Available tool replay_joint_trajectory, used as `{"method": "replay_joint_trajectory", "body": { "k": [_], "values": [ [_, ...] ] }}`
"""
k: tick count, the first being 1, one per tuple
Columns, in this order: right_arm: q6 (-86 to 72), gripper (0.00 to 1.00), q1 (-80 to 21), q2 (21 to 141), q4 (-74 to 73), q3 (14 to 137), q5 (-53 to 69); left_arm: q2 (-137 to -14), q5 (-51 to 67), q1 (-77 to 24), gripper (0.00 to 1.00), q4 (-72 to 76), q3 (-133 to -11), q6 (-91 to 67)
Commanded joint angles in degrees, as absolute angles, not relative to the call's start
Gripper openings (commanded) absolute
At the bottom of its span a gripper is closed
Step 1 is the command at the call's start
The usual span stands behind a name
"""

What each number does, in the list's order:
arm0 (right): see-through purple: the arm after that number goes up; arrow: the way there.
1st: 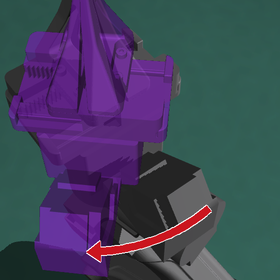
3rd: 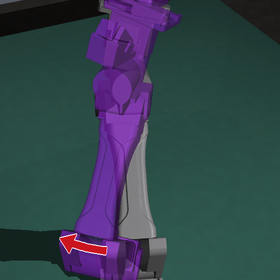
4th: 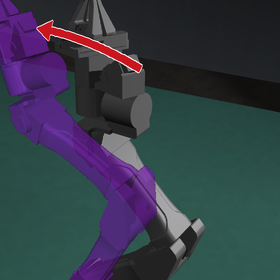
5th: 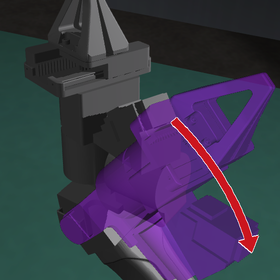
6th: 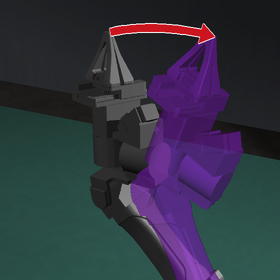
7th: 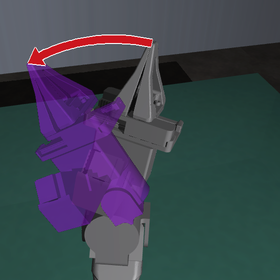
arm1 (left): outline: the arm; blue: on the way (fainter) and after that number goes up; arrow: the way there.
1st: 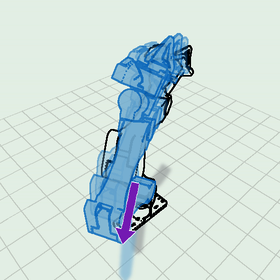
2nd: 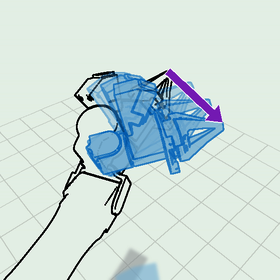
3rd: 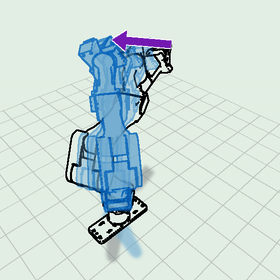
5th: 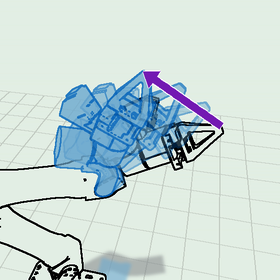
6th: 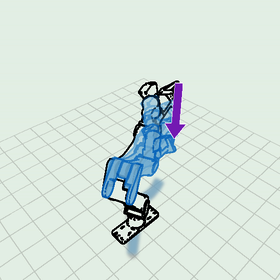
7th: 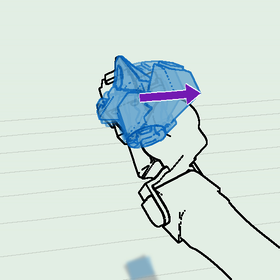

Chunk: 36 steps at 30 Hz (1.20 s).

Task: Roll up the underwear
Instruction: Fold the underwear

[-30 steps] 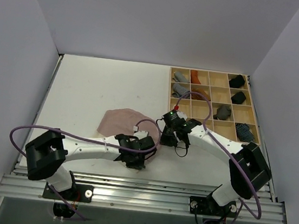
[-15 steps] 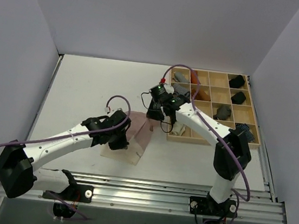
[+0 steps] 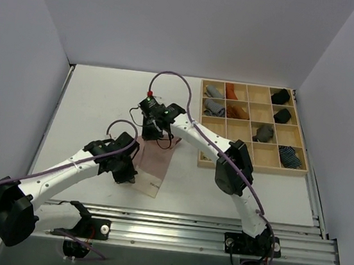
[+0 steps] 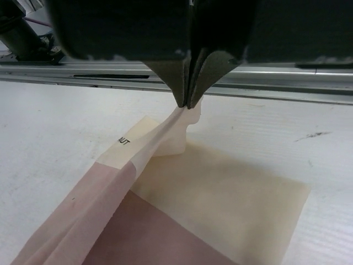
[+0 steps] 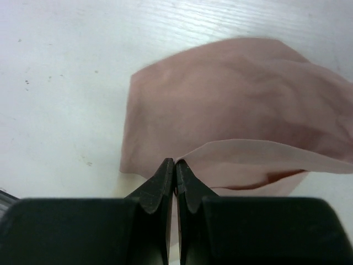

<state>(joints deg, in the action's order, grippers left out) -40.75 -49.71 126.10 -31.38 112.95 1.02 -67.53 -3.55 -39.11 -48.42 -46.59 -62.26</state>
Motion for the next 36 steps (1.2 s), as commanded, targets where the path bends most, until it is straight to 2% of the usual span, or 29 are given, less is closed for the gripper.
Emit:
{"method": "replay_joint_trajectory", "body": {
  "k": [1,7,12,13,14,15,16,17,21,22,23,25,30,36],
  "values": [
    [-38.8,0.00,-50.3,129.4,-36.4,120.3,2.0,-65.9,-3.6,-36.3,0.02,-56.5,-46.0,-65.8],
    [-39.7,0.00,-50.5,136.3,-36.8,131.0,4.7,-67.1,-5.7,-29.0,0.02,-62.7,-47.7,-63.9],
    [-41.0,0.00,-50.4,140.2,-30.9,131.3,10.8,-69.2,-6.0,-21.6,0.03,-62.1,-46.0,-60.4],
    [-41.0,0.10,-50.3,140.9,-29.5,130.8,12.4,-69.6,-5.9,-21.0,0.11,-61.9,-45.6,-60.1],
    [-41.0,0.16,-50.2,141.1,-26.7,130.0,15.1,-70.2,-5.8,-20.5,0.12,-62.2,-45.5,-60.3],
    [-39.1,0.19,-50.2,141.2,-24.5,129.3,17.4,-71.3,-5.7,-20.1,0.12,-62.8,-45.7,-61.0],
    [-38.7,0.25,-49.9,141.3,-23.3,129.0,18.7,-71.6,-5.3,-20.0,0.22,-63.1,-45.7,-61.4],
    [-38.1,0.27,-49.8,141.2,-21.7,129.1,20.7,-71.9,-4.7,-19.8,0.24,-63.6,-46.0,-62.0],
    [-34.6,0.31,-48.2,139.8,-24.3,130.0,20.6,-69.2,-6.4,-18.3,0.29,-67.5,-52.0,-63.2],
    [-34.3,0.31,-47.6,137.3,-24.3,128.8,20.4,-68.8,-8.2,-17.7,0.33,-67.2,-53.9,-62.0],
    [-34.5,0.31,-46.5,136.0,-24.4,127.3,19.9,-69.0,-8.7,-16.8,0.46,-66.9,-57.2,-60.4],
    [-34.5,0.31,-45.4,131.7,-24.8,122.1,18.9,-72.1,-7.7,-13.2,0.50,-64.7,-59.5,-54.8],
    [-31.8,0.30,-43.8,125.6,-27.2,112.8,16.6,-86.6,-5.2,-10.7,0.51,-60.8,-66.8,-42.5],
    [-29.1,0.27,-43.5,126.4,-28.4,107.2,16.3,-94.9,-1.9,-9.1,0.47,-59.7,-69.9,-39.3]
  ]
}}
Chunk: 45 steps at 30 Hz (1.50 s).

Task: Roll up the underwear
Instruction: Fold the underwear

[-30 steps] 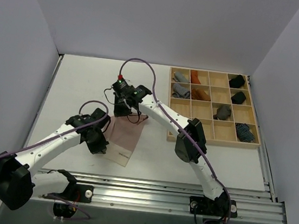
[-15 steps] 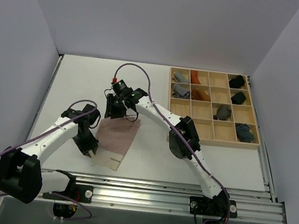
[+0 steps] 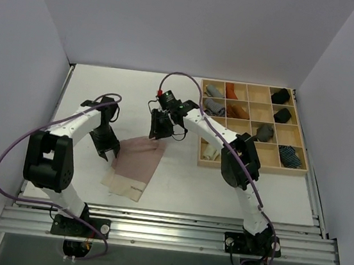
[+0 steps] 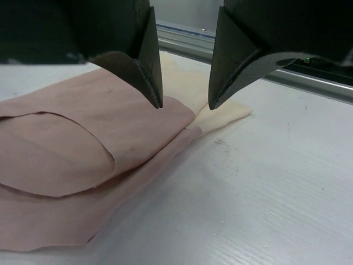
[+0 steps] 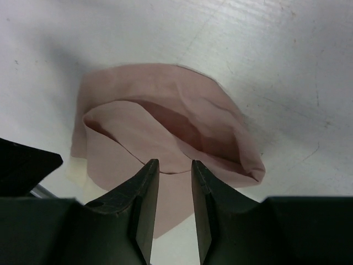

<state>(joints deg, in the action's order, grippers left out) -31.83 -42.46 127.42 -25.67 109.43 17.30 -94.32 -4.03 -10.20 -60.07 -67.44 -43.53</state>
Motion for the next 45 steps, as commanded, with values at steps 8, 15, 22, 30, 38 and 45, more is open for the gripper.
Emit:
{"method": "replay_joint_trajectory", "body": {
  "k": [8,15,22,30,38,45],
  "values": [
    [-28.0,0.21,-41.7,131.7,-28.8,109.8,11.8,-97.9,6.5,-7.9,0.19,-55.0,-62.9,-39.6],
    [-23.3,0.19,-36.0,137.1,-31.0,114.4,9.2,-96.9,11.2,-8.6,0.07,-49.1,-55.1,-43.2],
    [-16.1,0.20,-32.4,142.0,-33.5,123.7,11.3,-95.2,15.9,-16.5,0.05,-44.6,-52.4,-50.1],
    [-19.2,0.25,-31.7,133.1,-35.2,122.4,10.8,-88.4,8.2,-15.1,0.17,-58.7,-67.6,-46.8],
    [-29.6,0.25,-43.0,125.7,-35.2,115.6,7.3,-94.0,9.6,-5.7,0.22,-54.8,-72.8,-36.1],
    [-39.2,0.24,-53.0,115.8,-24.7,96.8,3.8,-104.1,14.9,-4.2,0.23,-51.4,-74.2,-35.3]
  ]
}}
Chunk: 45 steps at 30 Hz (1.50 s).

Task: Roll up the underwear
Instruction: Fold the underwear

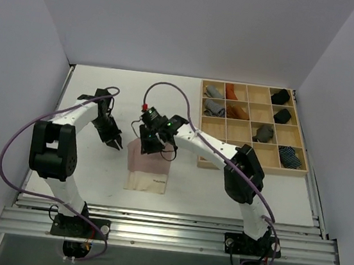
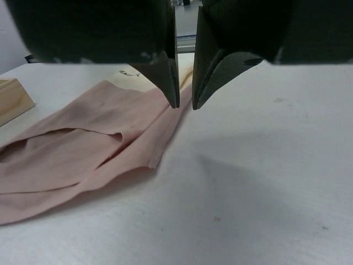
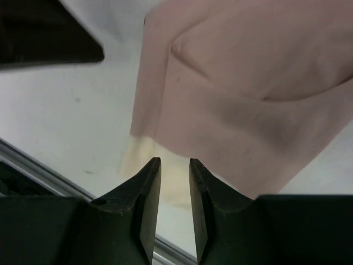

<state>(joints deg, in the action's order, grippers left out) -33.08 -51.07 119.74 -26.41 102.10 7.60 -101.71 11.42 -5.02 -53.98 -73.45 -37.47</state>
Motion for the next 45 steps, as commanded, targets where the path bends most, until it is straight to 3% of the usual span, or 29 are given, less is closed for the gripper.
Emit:
{"method": "replay_joint_trajectory", "body": {
  "k": [1,7,13,19,24,28,34,39,45],
  "values": [
    [-39.7,0.23,-54.0,115.4,-24.3,95.0,3.5,-104.4,15.1,-4.2,0.23,-50.9,-73.7,-35.4],
    [-41.0,0.23,-62.0,113.0,-22.2,85.6,0.9,-101.3,11.5,-2.1,0.21,-51.2,-73.5,-35.9],
    [-43.3,0.22,-62.0,111.3,-20.6,77.4,-4.6,-98.7,10.6,4.3,0.21,-54.6,-74.6,-35.9],
    [-43.8,0.22,-61.6,106.1,-22.2,68.8,-4.9,-96.2,12.5,4.6,0.21,-54.8,-73.3,-35.7],
    [-45.0,0.22,-59.3,99.5,-27.1,62.7,-5.9,-91.8,16.1,2.2,0.21,-53.0,-69.7,-35.9],
    [-44.3,0.22,-55.5,95.5,-28.8,59.4,-6.1,-90.6,15.1,-6.5,0.21,-54.1,-70.0,-38.2],
    [-43.0,0.24,-55.5,93.2,-31.6,67.5,-6.9,-93.1,18.8,-12.2,0.24,-50.8,-71.8,-40.0],
    [-46.2,0.24,-59.7,98.8,-26.6,75.3,-4.4,-101.9,15.6,-12.1,0.30,-55.0,-77.9,-35.3],
    [-49.7,0.25,-62.8,104.9,-18.8,77.7,-4.1,-106.8,18.6,-12.0,0.36,-49.9,-78.9,-33.1]
  ]
}}
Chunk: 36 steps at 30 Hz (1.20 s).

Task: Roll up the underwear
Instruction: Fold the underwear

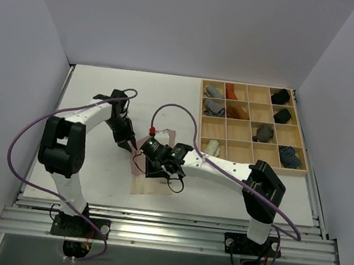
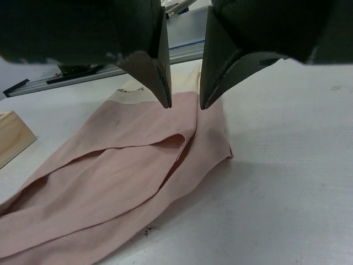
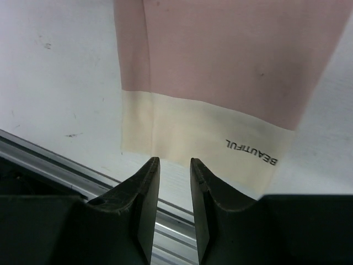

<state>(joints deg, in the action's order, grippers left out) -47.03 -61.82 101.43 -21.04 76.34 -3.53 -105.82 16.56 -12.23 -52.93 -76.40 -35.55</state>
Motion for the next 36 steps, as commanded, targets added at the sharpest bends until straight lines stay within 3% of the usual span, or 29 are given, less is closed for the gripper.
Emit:
{"method": "replay_joint_trajectory", "body": {
  "k": [1,14,36],
  "values": [
    [-49.7,0.25,-63.2,105.8,-18.1,78.8,-4.5,-107.4,18.8,-12.0,0.36,-49.4,-79.1,-32.9],
    [-52.4,0.25,-68.8,118.9,-18.1,86.7,-7.4,-113.4,19.9,-11.9,0.36,-47.9,-78.8,-30.1],
    [-53.5,0.22,-70.5,117.6,-26.4,88.9,-10.8,-115.0,21.1,-12.0,0.32,-49.6,-81.6,-31.6]
  ]
}}
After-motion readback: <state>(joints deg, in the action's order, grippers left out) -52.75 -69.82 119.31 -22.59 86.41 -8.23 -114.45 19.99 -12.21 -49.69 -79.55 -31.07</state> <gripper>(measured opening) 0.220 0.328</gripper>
